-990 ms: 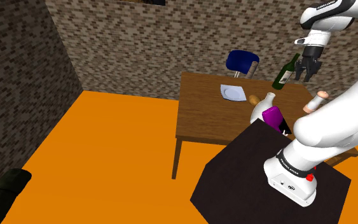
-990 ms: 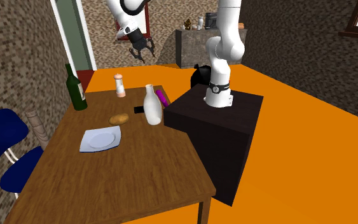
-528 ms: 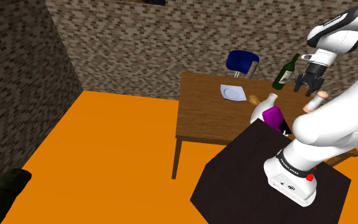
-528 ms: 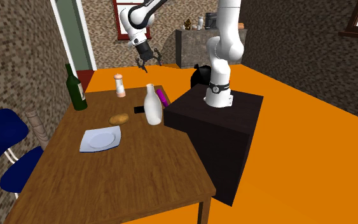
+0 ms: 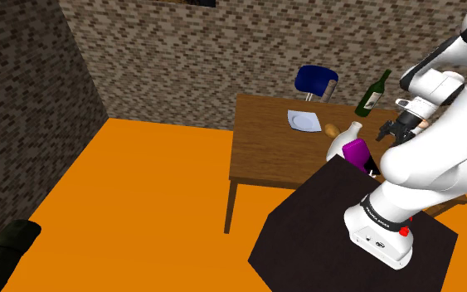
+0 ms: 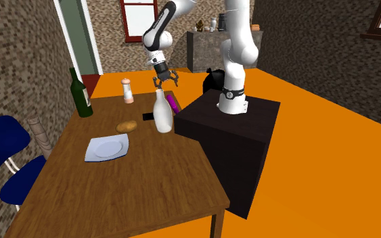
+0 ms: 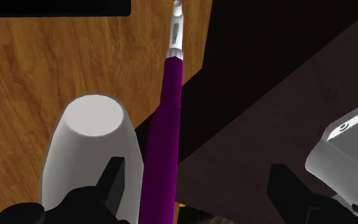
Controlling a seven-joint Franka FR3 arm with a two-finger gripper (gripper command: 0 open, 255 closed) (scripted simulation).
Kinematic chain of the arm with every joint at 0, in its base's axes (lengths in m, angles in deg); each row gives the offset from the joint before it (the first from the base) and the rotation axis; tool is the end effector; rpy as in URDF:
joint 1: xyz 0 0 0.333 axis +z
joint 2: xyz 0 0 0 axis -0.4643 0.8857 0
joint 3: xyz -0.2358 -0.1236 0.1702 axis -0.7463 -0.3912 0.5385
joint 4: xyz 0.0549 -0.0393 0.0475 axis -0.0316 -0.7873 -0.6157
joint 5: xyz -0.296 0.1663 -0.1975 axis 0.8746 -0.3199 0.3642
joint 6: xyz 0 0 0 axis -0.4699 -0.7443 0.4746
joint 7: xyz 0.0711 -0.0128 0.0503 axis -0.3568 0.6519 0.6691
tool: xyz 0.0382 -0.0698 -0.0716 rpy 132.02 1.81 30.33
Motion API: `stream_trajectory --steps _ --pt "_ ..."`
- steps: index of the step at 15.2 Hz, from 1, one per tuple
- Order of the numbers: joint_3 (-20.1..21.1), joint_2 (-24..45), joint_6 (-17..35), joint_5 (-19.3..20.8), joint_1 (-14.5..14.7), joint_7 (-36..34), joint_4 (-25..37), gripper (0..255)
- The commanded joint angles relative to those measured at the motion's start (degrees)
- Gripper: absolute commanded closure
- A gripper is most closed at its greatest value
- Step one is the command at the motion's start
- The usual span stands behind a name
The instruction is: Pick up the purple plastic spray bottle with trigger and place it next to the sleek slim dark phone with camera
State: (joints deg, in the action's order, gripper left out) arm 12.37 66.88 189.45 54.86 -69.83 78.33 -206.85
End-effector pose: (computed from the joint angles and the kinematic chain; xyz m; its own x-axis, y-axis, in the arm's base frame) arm 0.1131 -0.4310 0.2367 0.7275 0.5748 0.3747 0.6820 -0.6658 -0.3026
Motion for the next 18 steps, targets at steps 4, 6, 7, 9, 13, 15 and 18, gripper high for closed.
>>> stream_trajectory --steps 4,6,7,9,13,15,18 --pt "2.30 10.10 3.32 -13.28 -5.94 14.43 -0.15 0" --pt "4.37 14.48 3.97 -18.48 -8.85 19.81 0.35 0" --pt "5.52 16.70 4.15 -20.97 -10.37 22.38 0.76 0" --pt "7.01 19.00 4.83 -23.59 -11.72 24.82 0.91 0" --pt "8.65 20.74 7.07 -26.11 -11.65 26.21 -0.01 0" --pt "9.52 21.67 8.15 -27.43 -11.63 26.94 -0.38 0" --pt "9.78 21.94 8.46 -27.82 -11.63 27.15 -0.48 0"
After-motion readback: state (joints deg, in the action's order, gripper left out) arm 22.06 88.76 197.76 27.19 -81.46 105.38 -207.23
